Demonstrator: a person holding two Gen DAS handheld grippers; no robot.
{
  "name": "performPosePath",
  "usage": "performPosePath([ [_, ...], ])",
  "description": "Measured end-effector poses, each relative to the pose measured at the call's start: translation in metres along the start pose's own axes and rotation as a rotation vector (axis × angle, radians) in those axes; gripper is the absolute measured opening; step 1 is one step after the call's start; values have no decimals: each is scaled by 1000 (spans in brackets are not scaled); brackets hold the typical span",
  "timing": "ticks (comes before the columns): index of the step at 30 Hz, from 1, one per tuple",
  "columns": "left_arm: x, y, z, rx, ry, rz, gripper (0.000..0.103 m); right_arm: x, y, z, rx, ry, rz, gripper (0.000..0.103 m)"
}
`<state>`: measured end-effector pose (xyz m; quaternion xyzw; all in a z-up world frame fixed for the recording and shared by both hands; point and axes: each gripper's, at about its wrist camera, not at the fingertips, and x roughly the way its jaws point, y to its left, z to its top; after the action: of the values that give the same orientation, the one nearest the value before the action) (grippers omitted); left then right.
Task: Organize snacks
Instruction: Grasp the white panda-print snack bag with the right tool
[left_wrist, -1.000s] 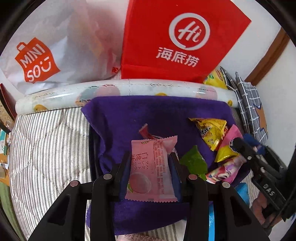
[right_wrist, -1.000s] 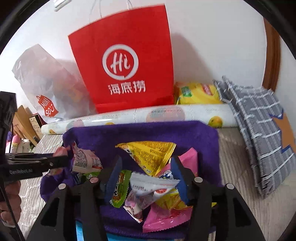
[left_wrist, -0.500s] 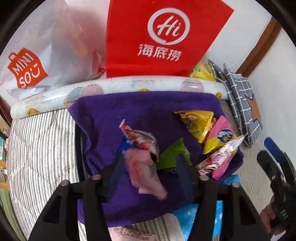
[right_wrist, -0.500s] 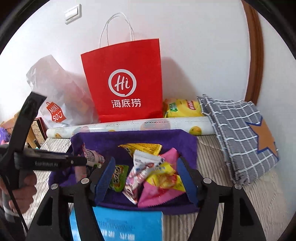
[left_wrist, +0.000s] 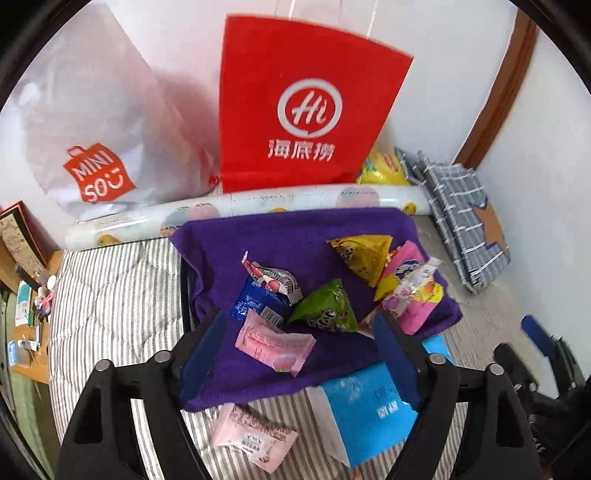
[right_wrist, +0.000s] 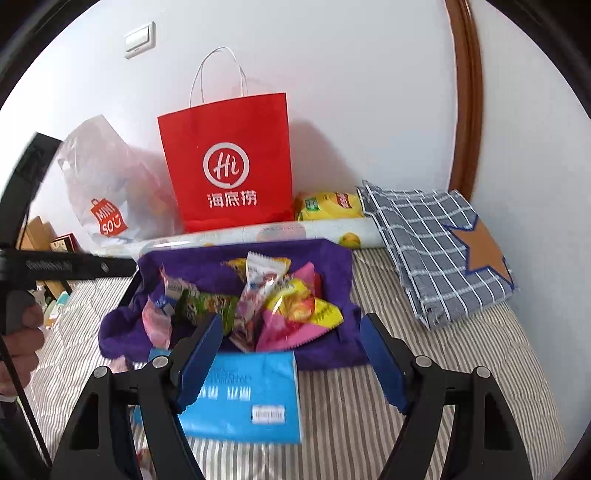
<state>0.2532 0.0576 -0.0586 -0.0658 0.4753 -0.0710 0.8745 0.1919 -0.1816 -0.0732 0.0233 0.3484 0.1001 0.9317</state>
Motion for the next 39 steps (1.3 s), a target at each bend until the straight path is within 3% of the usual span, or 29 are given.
performPosePath([
  [8,-26,15,-31,-20,-43,-19,82,-12,26,-36,-21,83,119,75],
  [15,-40,44,-65,-70,-39,78,82,-13,58,-67,-37,164,239,76],
  [21,-47,71,-88,-143,2,77,82,-6,89,-92,-71,239,340,78],
  [23,-50,79,-95,-160,1,81,82,-5,101,-101,-95,246,355,83],
  [35,-43,79,-115,-120,33,82,82,26,130,-133,-165,314,368,83],
  [37,-40,75,-117,-115,35,83,82,29,132,-136,-185,316,357,71],
  [38,-38,72,-118,-108,38,83,82,29,132,-137,-189,317,359,60],
  [39,-36,70,-118,-102,40,82,82,27,131,-137,-187,318,367,57],
])
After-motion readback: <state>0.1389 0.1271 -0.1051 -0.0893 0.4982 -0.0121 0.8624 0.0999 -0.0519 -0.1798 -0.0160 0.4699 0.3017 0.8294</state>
